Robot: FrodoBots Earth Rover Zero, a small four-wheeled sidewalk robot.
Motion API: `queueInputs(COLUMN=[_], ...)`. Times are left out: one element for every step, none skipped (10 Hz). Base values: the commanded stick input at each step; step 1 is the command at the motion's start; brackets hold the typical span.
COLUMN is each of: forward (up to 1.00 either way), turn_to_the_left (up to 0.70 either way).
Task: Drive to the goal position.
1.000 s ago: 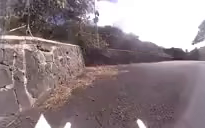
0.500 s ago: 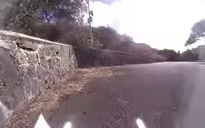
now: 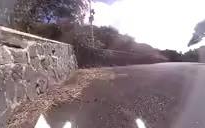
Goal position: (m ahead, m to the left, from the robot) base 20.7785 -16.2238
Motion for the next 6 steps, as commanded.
queueInputs(forward=[0.70, 0.70, 0.70, 0.70, 0.70, 0.70], turn_to_the_left=[-0.34, -0.34, -0.34, -0.34, -0.34, -0.34])
